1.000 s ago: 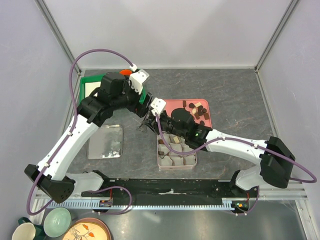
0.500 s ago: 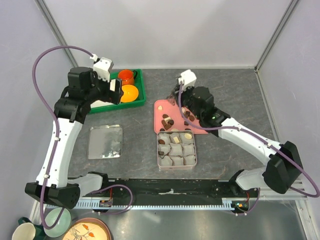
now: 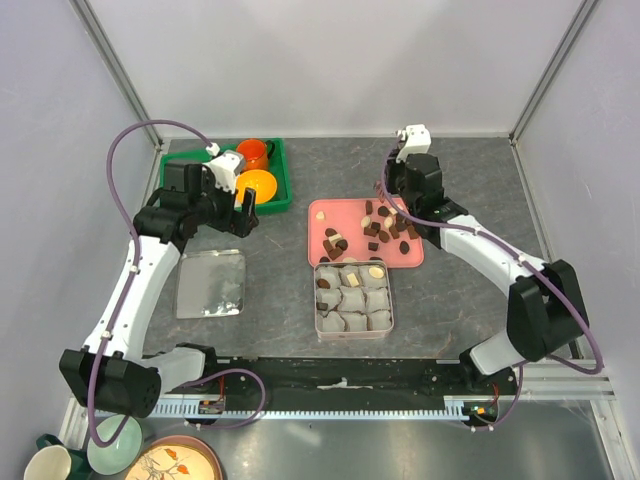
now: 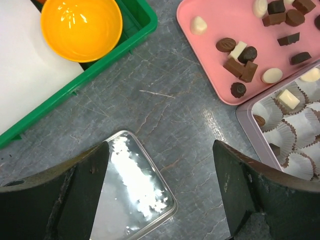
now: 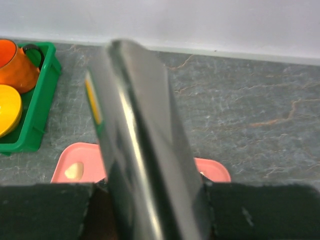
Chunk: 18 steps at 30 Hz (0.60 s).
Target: Pack the chocolate
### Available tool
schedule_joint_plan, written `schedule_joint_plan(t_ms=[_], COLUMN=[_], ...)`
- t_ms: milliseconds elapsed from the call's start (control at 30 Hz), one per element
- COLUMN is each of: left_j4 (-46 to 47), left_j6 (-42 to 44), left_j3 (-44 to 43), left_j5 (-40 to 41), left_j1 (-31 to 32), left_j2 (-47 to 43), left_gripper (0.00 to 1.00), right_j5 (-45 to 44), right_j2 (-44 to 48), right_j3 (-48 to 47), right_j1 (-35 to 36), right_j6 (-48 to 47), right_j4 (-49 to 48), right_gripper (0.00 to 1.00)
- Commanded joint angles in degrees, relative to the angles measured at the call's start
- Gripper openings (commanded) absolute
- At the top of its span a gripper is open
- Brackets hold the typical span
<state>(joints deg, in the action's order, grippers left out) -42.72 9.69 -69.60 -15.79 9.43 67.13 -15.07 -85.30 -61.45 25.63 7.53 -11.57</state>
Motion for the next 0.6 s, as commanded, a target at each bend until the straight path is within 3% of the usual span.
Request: schedule_joint_plan(t_ms=[0, 433, 567], left_j4=[3.5, 4.0, 4.0], left_j6=[1.6, 3.7, 4.1], left_j3=[1.1, 2.8, 2.9], left_j5=[-2.0, -0.9, -0.6], left_j1=[-0.3, -0.3, -0.3], left_j2=[-0.8, -2.3, -2.4], left_gripper=[0.91, 0.91, 0.91], right_j5=[0.7, 2.2, 2.7], right_j2=[-2.2, -6.8, -7.7], right_j3=[-2.4, -3.1, -2.9], right_j1=[0.5, 0.5, 0.4], right_j6=[2.8, 2.6, 3.0], right_j4=[-5.1, -7.7, -8.0], right_gripper=[0.07, 0.5, 0.5])
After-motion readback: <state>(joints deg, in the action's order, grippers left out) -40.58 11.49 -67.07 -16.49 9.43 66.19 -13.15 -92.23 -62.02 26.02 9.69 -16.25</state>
